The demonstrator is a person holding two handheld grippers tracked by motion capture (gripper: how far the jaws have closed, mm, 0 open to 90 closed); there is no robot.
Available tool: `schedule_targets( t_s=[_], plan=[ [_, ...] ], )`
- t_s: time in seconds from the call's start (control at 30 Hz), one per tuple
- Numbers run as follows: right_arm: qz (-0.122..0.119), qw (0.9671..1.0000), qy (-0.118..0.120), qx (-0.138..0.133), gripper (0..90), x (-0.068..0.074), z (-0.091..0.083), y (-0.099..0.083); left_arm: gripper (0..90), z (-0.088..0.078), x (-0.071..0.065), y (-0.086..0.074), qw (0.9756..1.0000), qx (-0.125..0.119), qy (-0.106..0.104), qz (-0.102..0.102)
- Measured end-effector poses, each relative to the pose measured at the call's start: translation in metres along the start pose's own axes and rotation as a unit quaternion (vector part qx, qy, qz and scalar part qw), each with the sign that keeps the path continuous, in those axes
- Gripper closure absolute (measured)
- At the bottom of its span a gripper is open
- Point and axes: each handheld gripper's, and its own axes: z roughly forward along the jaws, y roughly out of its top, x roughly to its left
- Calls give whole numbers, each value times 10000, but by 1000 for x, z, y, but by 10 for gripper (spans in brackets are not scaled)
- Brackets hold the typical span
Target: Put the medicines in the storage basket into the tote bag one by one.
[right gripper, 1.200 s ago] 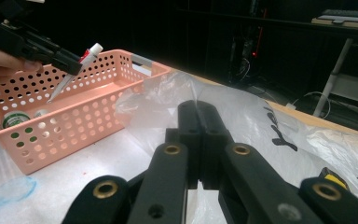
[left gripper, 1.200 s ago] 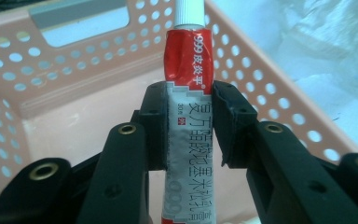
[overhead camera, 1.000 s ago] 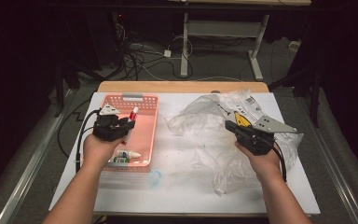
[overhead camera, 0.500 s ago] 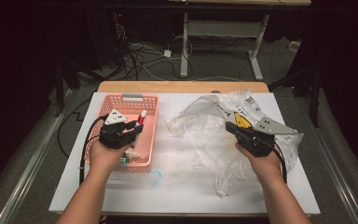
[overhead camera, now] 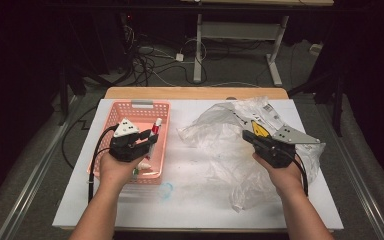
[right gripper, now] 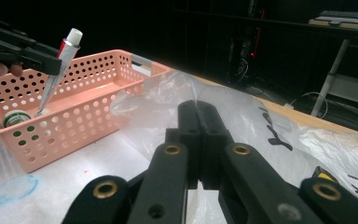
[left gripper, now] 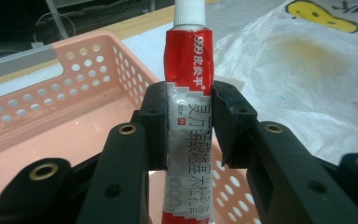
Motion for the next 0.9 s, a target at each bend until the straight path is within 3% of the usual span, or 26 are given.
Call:
schedule_targets(
  t_s=[0.5, 0.9],
  plan=[
    [19, 10000, -29, -34, 900, 0, -3, 1, 662, -12, -33, 17, 9984, -368, -364, 213],
    [-16, 10000, 26, -53, 900, 3, -3, 3, 662, 4, -64, 20, 9956, -354, -795, 341]
  ],
)
